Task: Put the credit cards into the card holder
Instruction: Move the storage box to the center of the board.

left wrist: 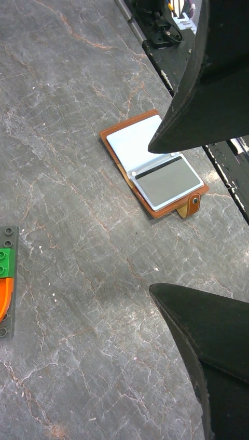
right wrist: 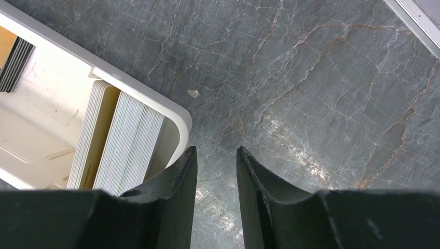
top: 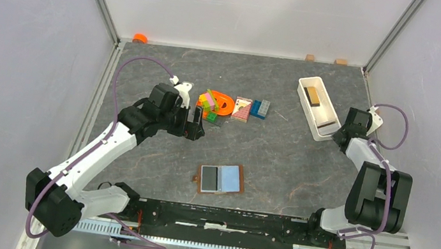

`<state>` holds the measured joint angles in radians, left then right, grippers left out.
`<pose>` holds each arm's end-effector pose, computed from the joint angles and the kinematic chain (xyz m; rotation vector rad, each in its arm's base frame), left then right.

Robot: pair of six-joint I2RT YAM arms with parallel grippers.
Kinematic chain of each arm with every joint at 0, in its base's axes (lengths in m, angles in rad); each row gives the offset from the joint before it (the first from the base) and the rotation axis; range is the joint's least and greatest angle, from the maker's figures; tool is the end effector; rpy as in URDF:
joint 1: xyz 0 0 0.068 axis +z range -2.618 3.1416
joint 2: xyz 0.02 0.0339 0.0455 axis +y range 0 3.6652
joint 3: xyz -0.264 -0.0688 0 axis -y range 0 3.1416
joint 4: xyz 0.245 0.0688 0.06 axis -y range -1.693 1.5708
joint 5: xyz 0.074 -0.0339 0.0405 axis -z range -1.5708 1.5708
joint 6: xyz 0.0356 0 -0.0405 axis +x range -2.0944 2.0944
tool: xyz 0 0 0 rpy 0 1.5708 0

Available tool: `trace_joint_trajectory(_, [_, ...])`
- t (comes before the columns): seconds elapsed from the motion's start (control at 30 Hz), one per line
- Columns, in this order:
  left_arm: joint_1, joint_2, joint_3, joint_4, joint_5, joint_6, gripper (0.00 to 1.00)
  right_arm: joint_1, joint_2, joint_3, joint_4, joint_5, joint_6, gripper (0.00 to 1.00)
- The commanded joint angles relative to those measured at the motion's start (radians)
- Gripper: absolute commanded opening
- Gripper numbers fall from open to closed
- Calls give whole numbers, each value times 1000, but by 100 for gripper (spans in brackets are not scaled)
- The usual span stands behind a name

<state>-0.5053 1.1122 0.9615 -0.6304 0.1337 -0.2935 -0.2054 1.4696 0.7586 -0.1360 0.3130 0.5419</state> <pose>0.2007 -0.1164 0.2958 0.3215 2.3887 -0.5390 0.2812 -0.0698 0.1809 0.9973 2.1558 -0.2185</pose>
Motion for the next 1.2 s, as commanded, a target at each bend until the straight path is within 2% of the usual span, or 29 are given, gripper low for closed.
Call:
trace_joint_trajectory(0.0, [2, -5, -3, 29, 12, 25, 100, -8, -20, 48, 43, -22, -9, 39])
trace_joint_trajectory(0.23, [1, -5, -1, 30, 18, 24, 100, -18, -106, 34, 39, -31, -7, 42])
trace_joint_trajectory(0.67, [2, -9, -3, 29, 20, 24, 100, -17, 7, 83, 52, -85, 4, 40])
trace_joint_trajectory(1.03, [2, -6, -3, 29, 16, 25, 100, -24, 76, 111, 44, -33, -14, 25])
trace_joint_trajectory(1.17, [1, -4, -3, 29, 14, 25, 100, -47, 115, 143, 42, -35, -30, 16])
